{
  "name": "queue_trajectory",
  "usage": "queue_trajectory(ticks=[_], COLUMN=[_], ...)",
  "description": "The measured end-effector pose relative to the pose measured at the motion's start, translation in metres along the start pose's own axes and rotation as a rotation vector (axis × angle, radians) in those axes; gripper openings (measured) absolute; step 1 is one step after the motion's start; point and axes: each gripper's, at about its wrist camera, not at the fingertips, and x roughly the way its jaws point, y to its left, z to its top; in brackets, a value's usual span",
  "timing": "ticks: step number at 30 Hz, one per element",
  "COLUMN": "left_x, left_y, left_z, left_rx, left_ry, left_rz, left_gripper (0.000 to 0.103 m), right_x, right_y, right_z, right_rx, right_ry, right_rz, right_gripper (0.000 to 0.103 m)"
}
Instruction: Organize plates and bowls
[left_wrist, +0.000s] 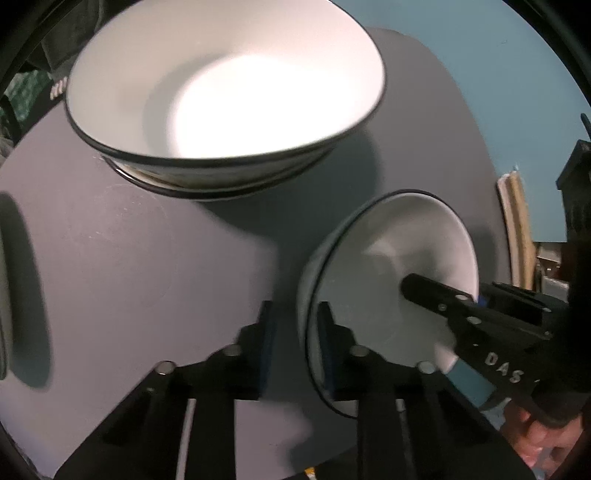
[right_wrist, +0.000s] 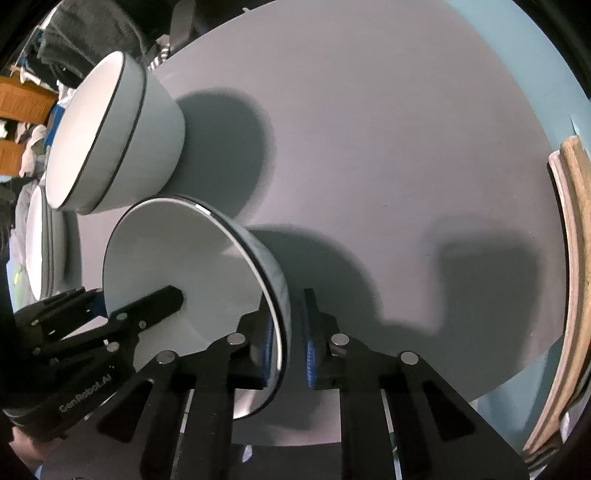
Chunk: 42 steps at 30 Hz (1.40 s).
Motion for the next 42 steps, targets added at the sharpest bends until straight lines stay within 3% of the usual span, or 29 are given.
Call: queue_trajectory(ticks=[1,10,11,16,31,42], left_x=[0.000,-0.003,-0.005,-0.015,-0.083,-0.114], left_y=[-0.001,-0.007,-0.008,-0.007,-0.004,0.010], left_z=[0.000,0.002,0.000,-0.003,-0.023,0.020], left_rx=[0.002,0.034,0.038,0.050,0.008,0.007], left_ry=[-0.001,-0.003,-0.004,0.003,-0.081,-0.151], left_rz=[-0.011,0.033,0.037,0.049,0.037,0.072], left_gripper=[0.011,0.009,0.009,0.009,0.010,0.010], right_x=[-0.001,-0.006,0.002,-0.005,-0.044,-0.054], right_y=[0.002,0.018,0.022,0.034,0.089,0.102], right_z=[0.000,-0.002,0.015,0.022,0.035,0.062], right_rx=[-0.003,-0.014,-0.018,-0.029,-0.122,-0.173], right_ry=[0.001,0.015,0.018,0.028,-0.011,-0.057], right_rz=[0.001,-0.028,-0.030,-0.035,-0.052,-0.044], right_gripper=[0.008,0.007,0.007,0.007,0.007,0.007])
